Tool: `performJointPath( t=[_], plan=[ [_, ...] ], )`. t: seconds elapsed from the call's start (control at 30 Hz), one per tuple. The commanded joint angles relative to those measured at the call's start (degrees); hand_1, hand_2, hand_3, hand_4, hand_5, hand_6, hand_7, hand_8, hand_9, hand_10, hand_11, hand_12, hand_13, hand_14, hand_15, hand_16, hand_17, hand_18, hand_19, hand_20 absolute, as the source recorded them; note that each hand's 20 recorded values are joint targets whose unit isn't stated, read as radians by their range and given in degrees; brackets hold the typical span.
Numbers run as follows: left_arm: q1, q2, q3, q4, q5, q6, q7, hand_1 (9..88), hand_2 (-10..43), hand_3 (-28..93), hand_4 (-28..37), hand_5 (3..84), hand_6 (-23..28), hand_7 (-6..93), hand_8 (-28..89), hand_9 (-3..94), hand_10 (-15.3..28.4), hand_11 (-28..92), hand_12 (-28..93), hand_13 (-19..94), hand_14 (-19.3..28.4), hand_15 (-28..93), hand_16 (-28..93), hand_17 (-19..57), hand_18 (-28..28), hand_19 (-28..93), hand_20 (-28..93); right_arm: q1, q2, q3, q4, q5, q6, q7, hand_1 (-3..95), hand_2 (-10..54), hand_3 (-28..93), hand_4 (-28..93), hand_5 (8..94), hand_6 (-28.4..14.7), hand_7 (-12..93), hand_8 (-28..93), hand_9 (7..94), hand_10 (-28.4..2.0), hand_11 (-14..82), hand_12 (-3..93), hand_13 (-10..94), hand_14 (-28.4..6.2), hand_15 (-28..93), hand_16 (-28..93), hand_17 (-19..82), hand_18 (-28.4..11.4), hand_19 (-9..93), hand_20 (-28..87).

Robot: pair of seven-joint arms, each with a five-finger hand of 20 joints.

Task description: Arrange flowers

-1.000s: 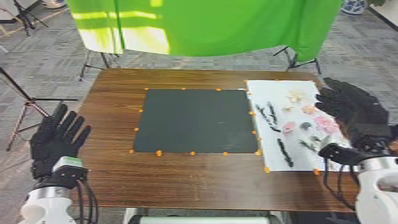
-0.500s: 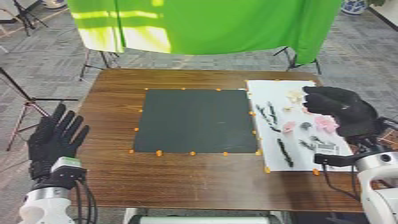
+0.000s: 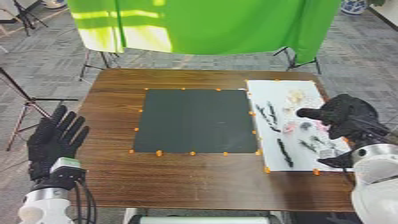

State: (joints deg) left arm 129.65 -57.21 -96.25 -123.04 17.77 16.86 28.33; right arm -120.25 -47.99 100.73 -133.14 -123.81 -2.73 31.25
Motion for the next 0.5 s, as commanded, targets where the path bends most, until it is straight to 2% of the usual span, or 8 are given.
performJointPath(
  t=[0.03, 0.17, 0.3, 0.37, 0.4, 0.47, 0.5],
  plan=[
    [2.2, 0.21, -0.68, -0.91, -1.22, 1.21, 1.46, 28.8, 12.1, 70, -28.3, 36.8, 8.2, 9.4, -7, 27.2, 15.0, 21, 9, 20, 14.5, 31, -7, -5.6, 13.3, 33, 8, 2.0, 1.8, -2.3, -0.7, -2.4, -12.9, 2.6, 15.0, -7.2, 69, -22, 72.1, -3.6, 28, -10, 78.0, -16.9, 25.6, 23.6, 70, -14.9, 47, 26, 37, -21.4, 81, 36],
    [2.0, 0.34, -0.75, -0.85, -0.75, 0.71, 1.67, 29.0, 12.2, 69, -28.3, 37.3, 8.3, 10.1, -7, 27.5, 15.0, 22, 9, 21, 14.8, 32, -7, -5.6, 13.3, 33, 8, 2.4, 2.4, -3.2, 0.1, -2.5, -16.2, 2.0, 15.0, -7.2, 69, -22, 72.6, -3.8, 31, -9, 79.0, -17.0, 27.5, 24.6, 71, -14.9, 50, 26, 38, -21.6, 83, 35],
    [2.7, 0.18, -0.96, -1.06, -1.44, 1.16, 1.58, 28.6, 12.7, 69, -28.3, 37.9, 8.4, 10.8, -7, 28.3, 15.2, 22, 9, 22, 15.2, 33, -7, -5.6, 13.4, 33, 8, 5.3, 2.2, -5.0, 0.9, -0.2, -25.8, 4.0, 15.0, -7.2, 68, -22, 72.9, -3.6, 35, -8, 79.6, -16.5, 31.0, 26.2, 72, -15.2, 54, 28, 39, -21.5, 86, 36],
    [2.3, 0.32, -0.91, -0.92, -1.15, 0.55, 1.86, 28.5, 12.7, 70, -28.3, 37.9, 8.4, 10.9, -7, 28.5, 15.2, 22, 9, 22, 15.3, 33, -7, -5.6, 13.4, 33, 8, 5.8, 1.6, -6.0, 1.4, 0.5, -28.3, 5.7, 15.3, -6.6, 68, -22, 72.0, -4.1, 31, -9, 78.0, -17.3, 28.7, 25.4, 70, -15.5, 52, 27, 38, -21.6, 85, 35],
    [2.2, 0.36, -0.91, -0.95, -0.9, 0.67, 1.77, 28.4, 12.7, 70, -28.3, 38.0, 8.4, 11.0, -7, 28.6, 15.2, 22, 10, 22, 15.4, 34, -7, -5.6, 13.4, 33, 8, 6.1, 1.2, -6.6, 1.6, 0.4, -30.3, 6.3, 16.0, -6.7, 67, -22, 71.4, -4.2, 28, -10, 77.0, -17.7, 26.7, 24.6, 70, -15.5, 51, 26, 38, -21.6, 84, 34],
    [1.7, 0.43, -0.61, -0.75, -1.22, 0.8, 1.69, 28.3, 12.8, 70, -28.3, 38.0, 8.4, 11.3, -7, 28.6, 15.2, 22, 10, 22, 15.5, 34, -7, -5.6, 13.5, 33, 8, 6.9, 0.9, -8.0, 2.3, 1.1, -32.8, 7.7, 17.4, -7.5, 67, -21, 69.6, -4.6, 22, -9, 75.6, -18.1, 23.7, 23.6, 68, -15.6, 47, 25, 37, -21.5, 83, 33],
    [2.1, 0.38, -0.67, -0.92, -1.56, 0.88, 1.77, 28.3, 12.8, 70, -28.3, 38.0, 8.4, 11.4, -7, 28.6, 15.2, 22, 10, 22, 15.5, 34, -7, -5.6, 13.5, 33, 8, 7.5, 0.8, -8.7, 2.8, 1.4, -33.4, 7.9, 18.5, -8.2, 66, -21, 69.0, -4.6, 21, -9, 75.0, -18.2, 22.3, 23.1, 68, -15.4, 45, 24, 36, -21.5, 82, 33]
  ],
)
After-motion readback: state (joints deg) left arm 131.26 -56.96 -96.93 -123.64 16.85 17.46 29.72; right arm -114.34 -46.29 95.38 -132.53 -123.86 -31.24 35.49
